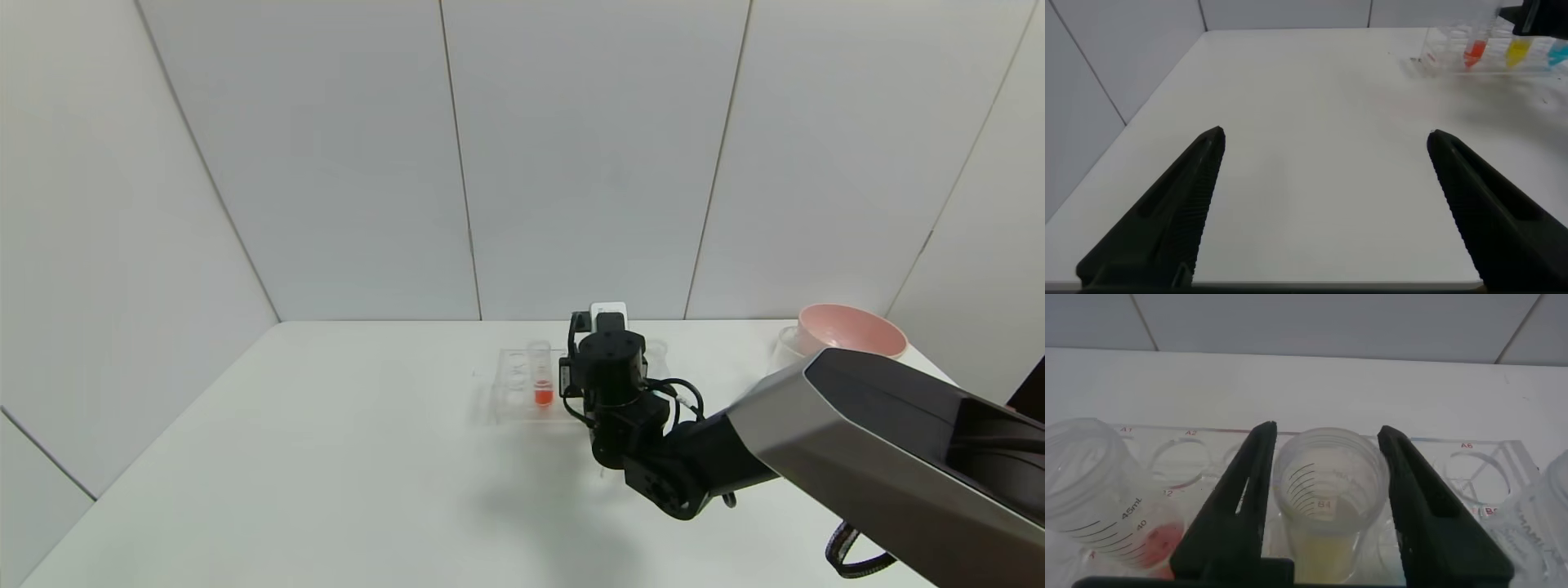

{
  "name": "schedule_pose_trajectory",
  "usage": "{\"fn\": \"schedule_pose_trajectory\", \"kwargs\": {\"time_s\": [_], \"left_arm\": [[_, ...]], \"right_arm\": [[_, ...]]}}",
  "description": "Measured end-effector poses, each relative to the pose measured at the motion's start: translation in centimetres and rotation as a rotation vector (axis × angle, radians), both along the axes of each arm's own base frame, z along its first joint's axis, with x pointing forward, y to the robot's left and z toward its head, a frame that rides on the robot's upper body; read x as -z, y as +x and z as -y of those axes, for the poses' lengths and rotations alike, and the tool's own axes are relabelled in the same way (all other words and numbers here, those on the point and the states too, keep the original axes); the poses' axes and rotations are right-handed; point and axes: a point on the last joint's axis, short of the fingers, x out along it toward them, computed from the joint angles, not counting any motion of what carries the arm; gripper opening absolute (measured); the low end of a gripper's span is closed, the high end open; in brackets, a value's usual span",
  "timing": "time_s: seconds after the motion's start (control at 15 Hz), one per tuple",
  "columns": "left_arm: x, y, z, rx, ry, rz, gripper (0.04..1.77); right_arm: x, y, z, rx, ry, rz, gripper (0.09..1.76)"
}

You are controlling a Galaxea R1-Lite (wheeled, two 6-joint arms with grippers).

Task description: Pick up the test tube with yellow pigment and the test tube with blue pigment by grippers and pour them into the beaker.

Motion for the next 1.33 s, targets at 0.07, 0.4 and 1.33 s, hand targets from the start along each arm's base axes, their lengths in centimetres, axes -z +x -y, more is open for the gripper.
{"fn": "schedule_pose_trajectory", "kwargs": {"time_s": [0.07, 0.4, 1.33], "left_arm": [[0.0, 0.0, 0.0, 0.0, 0.0, 0.0, 1.76], [0.0, 0.0, 0.0, 0.0, 0.0, 0.0, 1.76], [0.0, 0.0, 0.0, 0.0, 0.0, 0.0, 1.76]], "right_arm": [[0.0, 0.0, 0.1, 0.001, -0.001, -0.001, 0.83], [-0.3, -0.1, 0.2, 0.003, 0.002, 0.002, 0.6], [-9.0, -3.7, 1.2, -0.047, 0.007, 0.133, 0.6]]}}
